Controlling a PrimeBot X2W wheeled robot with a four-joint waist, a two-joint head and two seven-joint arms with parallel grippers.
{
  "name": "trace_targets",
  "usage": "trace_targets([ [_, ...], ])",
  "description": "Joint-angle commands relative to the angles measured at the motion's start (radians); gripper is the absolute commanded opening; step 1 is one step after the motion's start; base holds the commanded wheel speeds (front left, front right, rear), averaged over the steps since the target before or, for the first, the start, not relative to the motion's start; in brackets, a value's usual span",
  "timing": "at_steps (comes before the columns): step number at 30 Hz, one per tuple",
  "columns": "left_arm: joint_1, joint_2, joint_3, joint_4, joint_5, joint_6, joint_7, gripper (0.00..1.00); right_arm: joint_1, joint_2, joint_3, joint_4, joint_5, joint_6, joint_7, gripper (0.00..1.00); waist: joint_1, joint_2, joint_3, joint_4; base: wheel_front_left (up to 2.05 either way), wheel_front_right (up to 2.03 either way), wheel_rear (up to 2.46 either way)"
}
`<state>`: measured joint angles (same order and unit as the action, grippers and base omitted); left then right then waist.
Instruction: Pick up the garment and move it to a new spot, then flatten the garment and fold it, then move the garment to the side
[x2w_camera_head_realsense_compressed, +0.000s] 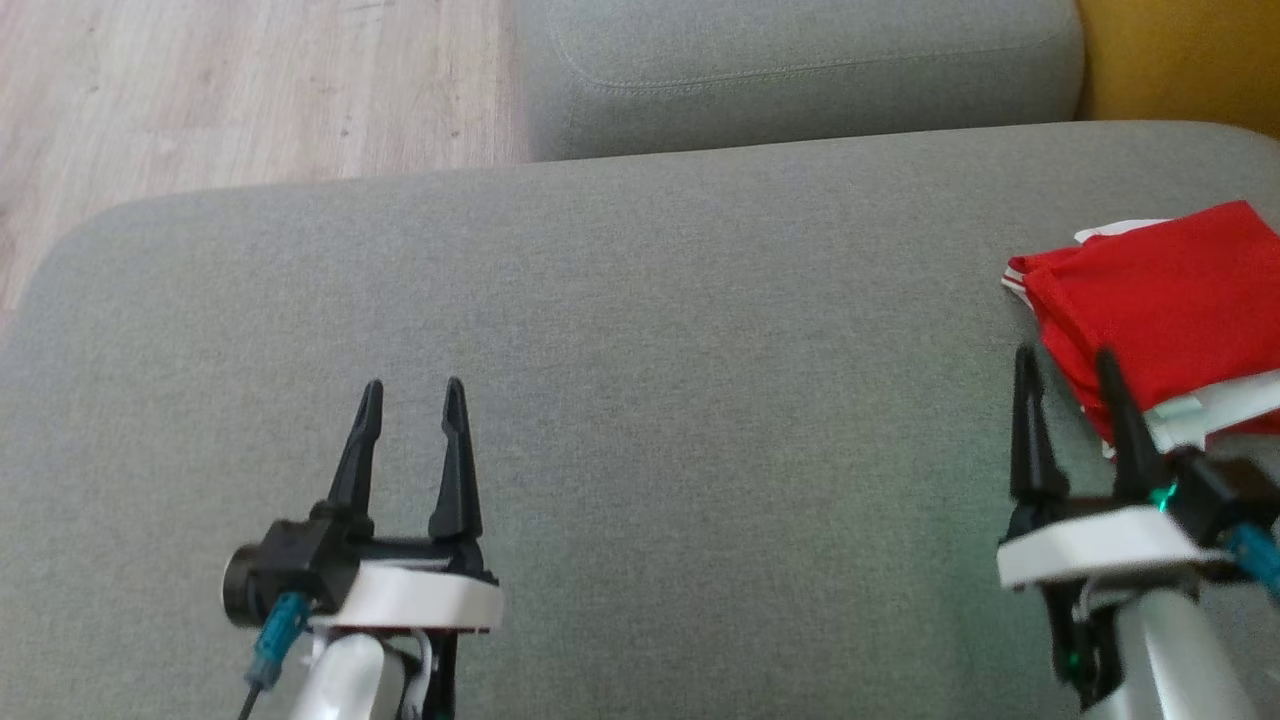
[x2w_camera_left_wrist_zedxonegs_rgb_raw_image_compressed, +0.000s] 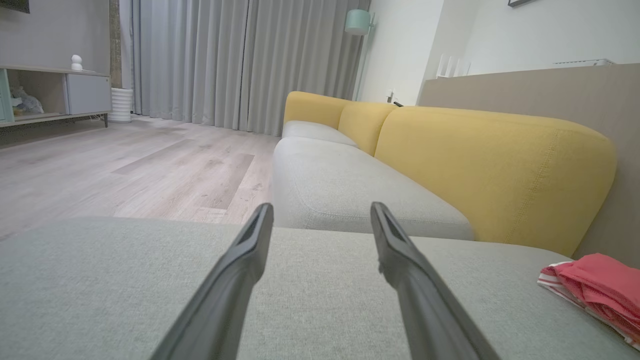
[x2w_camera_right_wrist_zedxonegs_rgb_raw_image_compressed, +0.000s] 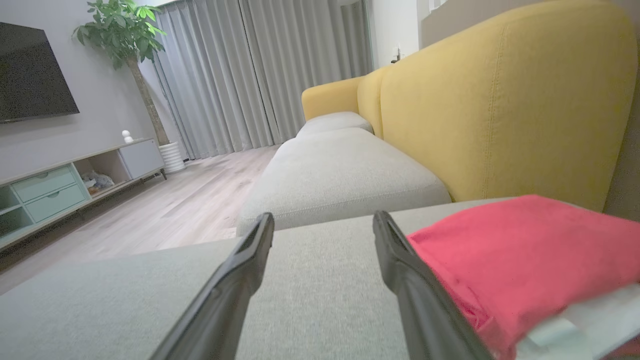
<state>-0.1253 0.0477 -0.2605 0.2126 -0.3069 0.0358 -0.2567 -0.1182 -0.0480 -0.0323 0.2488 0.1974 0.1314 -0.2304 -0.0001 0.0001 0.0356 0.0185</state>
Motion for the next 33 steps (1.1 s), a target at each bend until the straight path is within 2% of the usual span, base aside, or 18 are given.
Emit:
trace_targets([
  [1,-0.021,0.003,0.035,-0.036,0.006,0.005,-0.005,1.00,-0.019,-0.003,0.029,-0.026,0.003,-0.001,-0.013,1.00,0.0001,-0.0001,-0.002,-0.001,0.00,0.00,0.00],
  [8,0.003,0.003,0.032,-0.030,-0.005,0.017,-0.005,1.00,0.018,-0.002,0.053,0.017,0.021,-0.001,-0.030,1.00,0.0001,-0.0001,-0.010,-0.005,0.00,0.00,0.00],
  [19,-0.002,0.003,0.035,-0.020,-0.015,0.013,-0.005,1.00,0.016,-0.002,0.050,-0.013,0.025,-0.001,-0.031,1.00,0.0001,-0.0001,-0.009,-0.009,0.00,0.00,0.00],
  [27,-0.003,0.003,0.046,-0.020,-0.022,0.031,-0.005,1.00,0.021,-0.002,0.056,-0.009,0.016,-0.001,-0.031,1.00,0.0001,-0.0001,-0.008,-0.009,0.00,0.00,0.00],
  [33,0.002,0.003,0.047,-0.025,-0.052,0.028,-0.005,1.00,0.020,-0.002,0.066,-0.009,0.015,-0.001,-0.031,1.00,0.0001,-0.0001,-0.004,-0.010,0.00,0.00,0.00],
])
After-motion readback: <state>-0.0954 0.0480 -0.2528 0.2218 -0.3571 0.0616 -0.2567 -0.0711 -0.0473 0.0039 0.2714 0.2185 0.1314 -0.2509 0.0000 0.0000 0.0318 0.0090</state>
